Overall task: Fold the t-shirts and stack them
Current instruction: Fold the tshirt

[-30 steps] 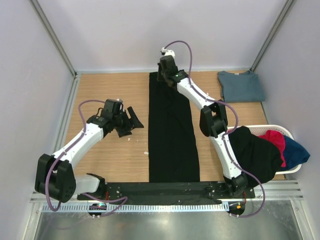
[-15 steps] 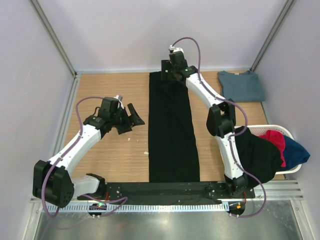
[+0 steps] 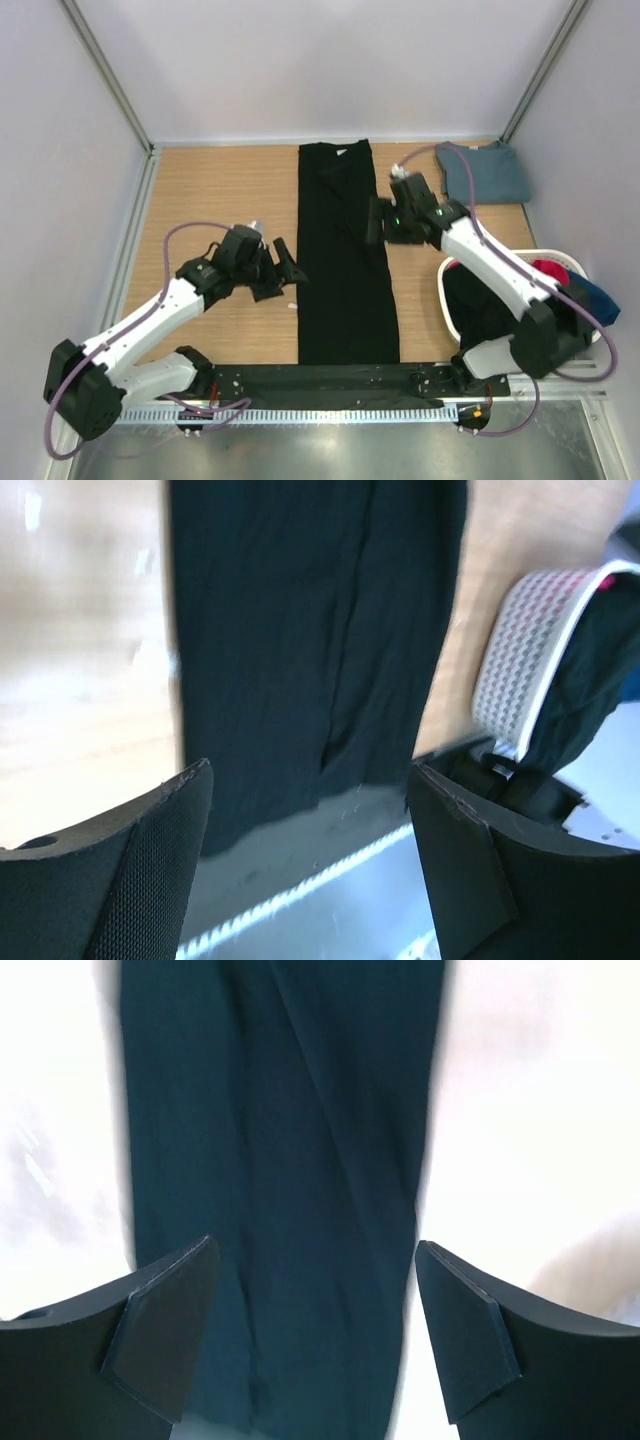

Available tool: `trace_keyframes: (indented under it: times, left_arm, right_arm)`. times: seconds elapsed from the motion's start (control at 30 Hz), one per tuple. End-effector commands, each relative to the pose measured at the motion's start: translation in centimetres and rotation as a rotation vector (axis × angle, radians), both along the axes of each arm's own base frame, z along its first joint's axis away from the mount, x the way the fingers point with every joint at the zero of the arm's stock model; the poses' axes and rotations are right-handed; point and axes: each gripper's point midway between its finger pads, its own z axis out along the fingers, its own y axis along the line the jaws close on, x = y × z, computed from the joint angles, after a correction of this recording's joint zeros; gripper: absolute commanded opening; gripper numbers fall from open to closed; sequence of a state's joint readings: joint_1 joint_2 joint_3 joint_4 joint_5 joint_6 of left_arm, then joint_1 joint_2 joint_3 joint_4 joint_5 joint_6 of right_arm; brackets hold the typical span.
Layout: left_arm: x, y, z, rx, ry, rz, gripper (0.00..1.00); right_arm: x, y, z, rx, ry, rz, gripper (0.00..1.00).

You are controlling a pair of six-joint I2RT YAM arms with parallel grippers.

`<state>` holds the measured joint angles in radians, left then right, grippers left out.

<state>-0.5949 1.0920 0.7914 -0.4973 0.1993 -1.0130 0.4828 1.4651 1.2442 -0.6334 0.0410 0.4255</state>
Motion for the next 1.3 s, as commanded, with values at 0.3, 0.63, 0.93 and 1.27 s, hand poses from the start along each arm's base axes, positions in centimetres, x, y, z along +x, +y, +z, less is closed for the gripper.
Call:
trace_keyframes:
  times: [0.3, 0.63, 0.93, 1.27]
  left_arm:
    - [-8.8, 0.8, -6.6, 0.03, 0.219, 0.077, 0.7]
    - [-10.7, -0.1, -8.7, 0.046, 0.271, -0.022, 0.64]
    - [-12.9, -0.2, -10.2, 0.054, 0.327, -0.018, 0.62]
    - [-13.6, -1.9, -11.5, 0.054, 0.336, -0.024, 0.53]
  right_arm:
    - [-20.5, -3.0, -9.9, 0.288, 0.416, -0.102, 0.74]
    - [-24.2, -1.4, -13.6, 0.282, 0.54, -0.094, 0.66]
    - [-26.1, -2.2, -14.7, 0.121, 0.568, -0.11, 0.65]
    - [-26.9, -3.3, -15.0, 0.149, 0.556, -0.162, 0.48]
